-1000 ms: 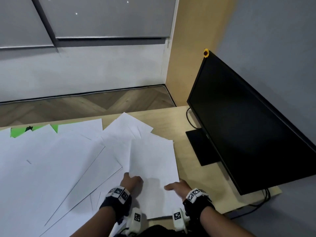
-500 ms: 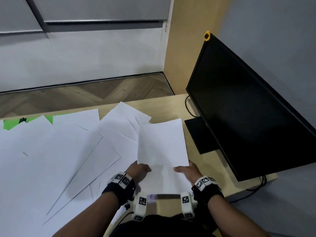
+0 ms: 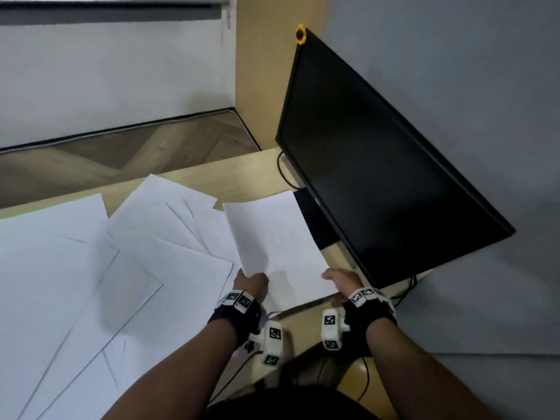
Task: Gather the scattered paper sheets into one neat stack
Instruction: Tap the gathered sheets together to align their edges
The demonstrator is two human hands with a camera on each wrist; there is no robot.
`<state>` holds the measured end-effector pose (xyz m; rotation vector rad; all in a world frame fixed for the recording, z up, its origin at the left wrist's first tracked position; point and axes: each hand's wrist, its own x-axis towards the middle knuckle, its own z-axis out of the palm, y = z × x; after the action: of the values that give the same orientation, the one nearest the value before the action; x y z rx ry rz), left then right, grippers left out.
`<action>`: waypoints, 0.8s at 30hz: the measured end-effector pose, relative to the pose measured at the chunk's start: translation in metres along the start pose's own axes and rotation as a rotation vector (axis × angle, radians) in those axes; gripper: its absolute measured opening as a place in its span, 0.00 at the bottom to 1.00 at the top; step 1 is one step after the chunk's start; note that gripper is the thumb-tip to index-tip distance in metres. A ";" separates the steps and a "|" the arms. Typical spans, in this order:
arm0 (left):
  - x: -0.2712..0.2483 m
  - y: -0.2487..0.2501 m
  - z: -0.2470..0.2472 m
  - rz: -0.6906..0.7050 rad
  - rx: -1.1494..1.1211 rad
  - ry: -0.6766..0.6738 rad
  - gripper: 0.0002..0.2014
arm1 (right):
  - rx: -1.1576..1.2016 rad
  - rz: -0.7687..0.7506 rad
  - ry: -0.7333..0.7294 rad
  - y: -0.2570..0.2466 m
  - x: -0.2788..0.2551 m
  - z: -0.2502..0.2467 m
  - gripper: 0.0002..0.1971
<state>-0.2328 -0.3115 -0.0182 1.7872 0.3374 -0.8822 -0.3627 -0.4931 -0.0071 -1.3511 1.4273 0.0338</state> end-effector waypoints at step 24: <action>0.017 0.021 0.035 0.177 0.439 -0.058 0.19 | 0.429 0.108 0.295 0.062 0.013 -0.015 0.06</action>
<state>-0.2225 -0.3539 -0.0216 2.1481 -0.0613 -0.9277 -0.4123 -0.4901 -0.0486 -0.9494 1.6384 -0.3953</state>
